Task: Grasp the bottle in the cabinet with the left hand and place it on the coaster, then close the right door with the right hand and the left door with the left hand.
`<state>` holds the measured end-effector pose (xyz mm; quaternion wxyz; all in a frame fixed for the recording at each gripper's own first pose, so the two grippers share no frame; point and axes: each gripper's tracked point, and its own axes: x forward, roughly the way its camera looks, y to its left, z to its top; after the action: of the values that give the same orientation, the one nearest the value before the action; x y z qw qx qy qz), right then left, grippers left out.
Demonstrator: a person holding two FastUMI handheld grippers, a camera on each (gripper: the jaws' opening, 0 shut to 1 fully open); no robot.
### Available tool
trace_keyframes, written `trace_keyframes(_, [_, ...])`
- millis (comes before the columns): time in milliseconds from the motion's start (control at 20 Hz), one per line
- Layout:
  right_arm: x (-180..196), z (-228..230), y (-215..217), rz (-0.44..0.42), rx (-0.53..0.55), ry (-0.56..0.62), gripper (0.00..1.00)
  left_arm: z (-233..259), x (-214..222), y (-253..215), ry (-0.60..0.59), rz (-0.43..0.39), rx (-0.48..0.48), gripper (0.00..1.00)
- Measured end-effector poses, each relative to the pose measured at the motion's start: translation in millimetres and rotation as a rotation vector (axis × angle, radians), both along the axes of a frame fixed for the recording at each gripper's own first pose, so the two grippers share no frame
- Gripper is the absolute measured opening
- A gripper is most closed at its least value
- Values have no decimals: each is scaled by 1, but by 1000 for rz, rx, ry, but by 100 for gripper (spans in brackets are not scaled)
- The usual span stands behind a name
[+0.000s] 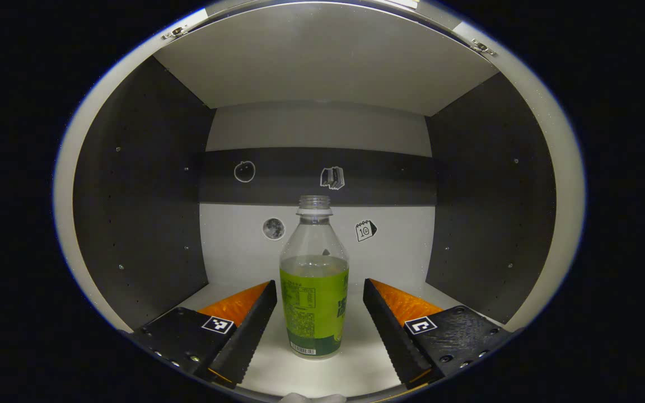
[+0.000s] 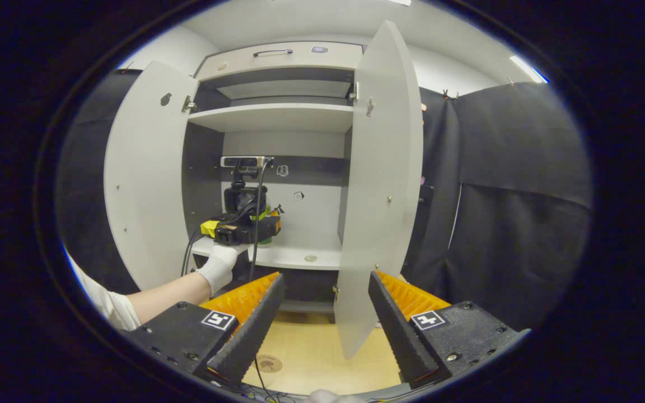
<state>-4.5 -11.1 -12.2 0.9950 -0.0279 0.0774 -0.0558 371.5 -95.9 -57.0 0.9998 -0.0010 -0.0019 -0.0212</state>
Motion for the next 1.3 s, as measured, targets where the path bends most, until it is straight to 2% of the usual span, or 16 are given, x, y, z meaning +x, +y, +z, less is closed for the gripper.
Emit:
trace_keyframes(100, [1, -4, -1, -5, 12, 10, 100, -2, 11, 5, -6, 13, 16, 95])
trace_keyframes(300, [0, -6, -2, -15, 13, 18, 99, -11, 28, 15, 20, 30, -16, 95])
trace_keyframes(350, [-2, -7, -2, -20, 4, 15, 99, -12, 31, 16, 26, 32, -27, 91])
trace_keyframes(400, [-3, -5, -3, -25, -4, 8, 99, -11, 33, 20, 24, 41, -25, 83])
trace_keyframes(450, [-6, -5, -5, -33, -7, 3, 99, -8, 22, 20, 24, 39, -28, 75])
trace_keyframes(750, [-17, -5, -13, -48, -7, -23, 99, 37, -58, 12, -56, -58, -44, 73])
trace_keyframes(800, [-19, -5, -12, -44, -1, -28, 99, 38, -75, 10, -56, -77, -49, 77])
trace_keyframes(850, [-21, -6, -12, -40, 4, -31, 99, 37, -93, 8, -52, -91, -55, 73])
trace_keyframes(1100, [-31, -18, -13, -18, -11, -25, 99, 17, -166, -6, -22, -143, -53, 73])
trace_keyframes(1150, [-34, -22, -13, -13, -11, -24, 99, 10, -179, -9, -12, -147, -50, 77])
trace_keyframes(1250, [-38, -28, -14, -2, -1, -21, 99, -5, -205, -11, -6, -147, -43, 73])
trace_keyframes(1300, [-41, -31, -14, 10, 4, -20, 99, -10, -218, -12, -14, -148, -34, 77])
